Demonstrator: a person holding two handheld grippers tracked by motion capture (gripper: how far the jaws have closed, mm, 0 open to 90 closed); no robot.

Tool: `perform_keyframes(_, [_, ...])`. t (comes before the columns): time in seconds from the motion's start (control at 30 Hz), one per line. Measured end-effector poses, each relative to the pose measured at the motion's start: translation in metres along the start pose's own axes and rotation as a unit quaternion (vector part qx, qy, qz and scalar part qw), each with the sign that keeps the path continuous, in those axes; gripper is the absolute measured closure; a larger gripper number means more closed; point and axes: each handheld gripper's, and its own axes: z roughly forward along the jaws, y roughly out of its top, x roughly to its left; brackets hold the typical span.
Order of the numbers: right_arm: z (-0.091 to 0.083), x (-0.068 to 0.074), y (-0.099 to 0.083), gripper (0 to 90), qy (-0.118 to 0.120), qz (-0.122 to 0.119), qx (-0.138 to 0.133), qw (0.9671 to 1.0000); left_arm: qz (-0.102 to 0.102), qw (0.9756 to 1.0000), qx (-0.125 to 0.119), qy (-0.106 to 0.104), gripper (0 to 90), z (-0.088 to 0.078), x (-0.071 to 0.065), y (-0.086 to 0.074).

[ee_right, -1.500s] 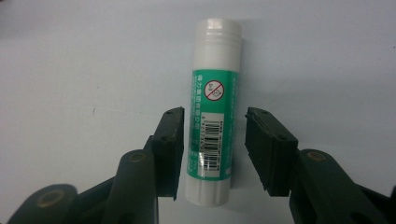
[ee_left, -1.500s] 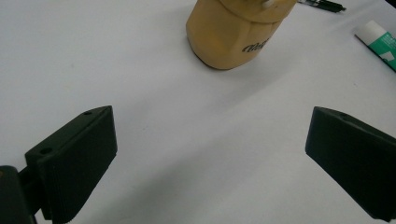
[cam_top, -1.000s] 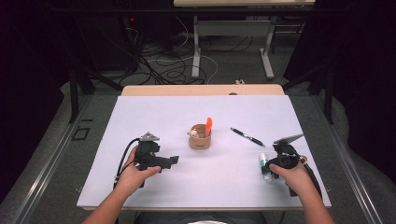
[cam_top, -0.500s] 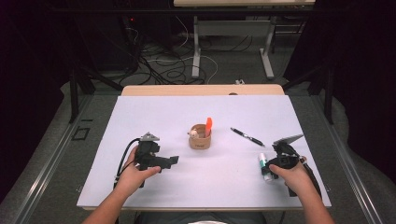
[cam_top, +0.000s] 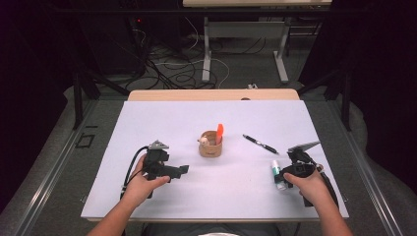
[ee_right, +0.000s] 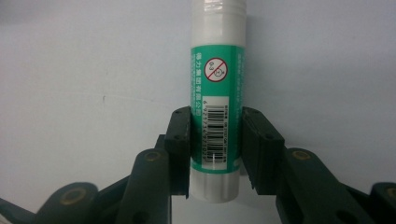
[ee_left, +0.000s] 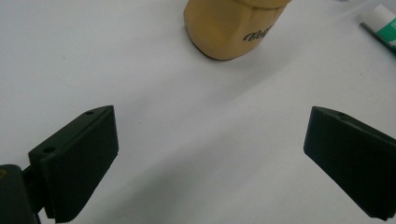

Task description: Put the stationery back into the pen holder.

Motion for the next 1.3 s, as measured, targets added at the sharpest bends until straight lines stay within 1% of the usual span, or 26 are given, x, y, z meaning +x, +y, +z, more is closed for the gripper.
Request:
perform_keyframes(0.03, [0.0, 0.003, 0.0, 65.8, 0.008, 0.01, -0.011, 0.9999, 0.0, 1.0, 0.0, 0.0, 3.3, 0.0, 0.0, 0.0])
perform_keyframes(0.07, [0.0, 0.002, 0.0, 65.8, 0.009, 0.001, -0.011, 0.9999, 0.0, 1.0, -0.001, -0.001, 3.4, 0.0, 0.0, 0.0])
perform_keyframes(0.1, [-0.001, 0.003, 0.0, 65.8, 0.014, -0.004, -0.016, 0.9998, -0.001, 1.0, -0.001, -0.001, 3.6, 0.0, 0.0, 0.0])
perform_keyframes(0.13, [-0.001, 0.003, 0.0, 65.8, 0.01, -0.014, -0.018, 0.9997, -0.001, 1.0, -0.002, -0.001, 3.8, 0.0, 0.0, 0.0])
perform_keyframes(0.17, [-0.002, 0.005, 0.0, 65.8, 0.015, -0.011, -0.024, 0.9995, -0.001, 1.0, -0.003, -0.001, 4.0, 0.0, 0.0, 0.0])
perform_keyframes(0.27, [-0.002, 0.008, -0.001, 65.8, 0.024, -0.031, -0.042, 0.9983, 0.001, 1.0, -0.003, -0.001, 4.5, -0.001, 0.0, 0.0])
perform_keyframes(0.3, [-0.002, 0.011, -0.001, 65.8, 0.028, -0.028, -0.047, 0.9981, 0.001, 1.0, -0.003, -0.001, 4.7, -0.001, 0.0, 0.0])
perform_keyframes(0.33, [-0.002, 0.012, -0.002, 65.8, 0.029, -0.037, -0.051, 0.9976, 0.001, 1.0, -0.003, -0.001, 4.9, -0.001, 0.0, 0.0])
perform_keyframes(0.4, [-0.003, 0.015, -0.002, 65.8, 0.034, -0.052, -0.063, 0.9961, 0.0, 1.0, -0.007, -0.001, 5.1, -0.001, -0.001, 0.001])
perform_keyframes(0.47, [-0.003, 0.019, -0.003, 65.7, 0.039, -0.072, -0.076, 0.9938, 0.0, 0.9999, -0.01, -0.001, 5.3, -0.002, 0.0, 0.001])
perform_keyframes(0.5, [-0.003, 0.02, -0.003, 65.8, 0.039, -0.082, -0.083, 0.9924, 0.0, 0.9999, -0.011, -0.001, 5.4, -0.002, 0.0, 0.001])
perform_keyframes(0.53, [-0.004, 0.023, -0.004, 65.7, 0.034, -0.086, -0.089, 0.9917, 0.0, 0.9999, -0.012, 0.0, 5.6, -0.002, 0.0, 0.001])
perform_keyframes(0.6, [-0.004, 0.027, -0.005, 65.7, 0.034, -0.101, -0.101, 0.9891, 0.0, 0.9999, -0.013, -0.001, 5.7, -0.002, -0.001, 0.001])
perform_keyframes(0.63, [-0.003, 0.03, -0.005, 65.7, 0.044, -0.106, -0.108, 0.9875, -0.004, 0.9999, -0.016, 0.0, 5.7, -0.002, -0.001, 0.001])
perform_keyframes(0.7, [-0.003, 0.035, -0.006, 65.7, 0.042, -0.128, -0.119, 0.9837, -0.002, 0.9998, -0.017, -0.002, 5.9, -0.003, -0.001, 0.001])
perform_keyframes(0.8, [-0.005, 0.044, -0.007, 65.7, 0.041, -0.149, -0.128, 0.9796, -0.002, 0.9997, -0.022, -0.007, 6.3, -0.005, -0.001, 0.002])
perform_keyframes(0.83, [-0.006, 0.048, -0.008, 65.7, 0.041, -0.157, -0.137, 0.9771, -0.004, 0.9996, -0.026, -0.01, 6.7, -0.006, -0.001, 0.003])
perform_keyframes(0.87, [-0.007, 0.051, -0.009, 65.8, 0.041, -0.16, -0.142, 0.9759, -0.01, 0.9994, -0.031, -0.014, 7.0, -0.006, -0.002, 0.003])
perform_keyframes(1.0, [-0.009, 0.061, -0.012, 65.7, 0.046, -0.189, -0.17, 0.9661, -0.016, 0.9988, -0.042, -0.022, 8.7, -0.01, -0.002, 0.005])
perform_keyframes(1.03, [-0.01, 0.064, -0.013, 65.8, 0.047, -0.194, -0.175, 0.9642, -0.022, 0.9984, -0.044, -0.026, 8.9, -0.011, -0.002, 0.005])
perform_keyframes(1.1, [-0.01, 0.069, -0.015, 65.8, 0.049, -0.21, -0.187, 0.9585, -0.028, 0.9979, -0.05, -0.03, 9.5, -0.013, -0.002, 0.006])
perform_keyframes(1.17, [-0.01, 0.074, -0.017, 65.8, 0.048, -0.222, -0.194, 0.9542, -0.036, 0.9971, -0.056, -0.037, 10.0, -0.014, -0.002, 0.006])
perform_keyframes(1.2, [-0.009, 0.078, -0.018, 65.8, 0.048, -0.234, -0.202, 0.9498, -0.037, 0.9969, -0.057, -0.04, 10.3, -0.015, -0.001, 0.007])
perform_keyframes(1.23, [-0.009, 0.08, -0.018, 65.8, 0.048, -0.242, -0.206, 0.9471, -0.044, 0.9962, -0.061, -0.045, 10.9, -0.015, -0.002, 0.007])
perform_keyframes(1.27, [-0.008, 0.083, -0.019, 65.7, 0.049, -0.245, -0.21, 0.9454, -0.046, 0.9959, -0.062, -0.048, 11.9, -0.016, -0.002, 0.007])
perform_keyframes(1.3, [-0.008, 0.086, -0.02, 65.7, 0.05, -0.251, -0.215, 0.9424, -0.048, 0.9958, -0.061, -0.049, 13.4, -0.017, -0.003, 0.008])
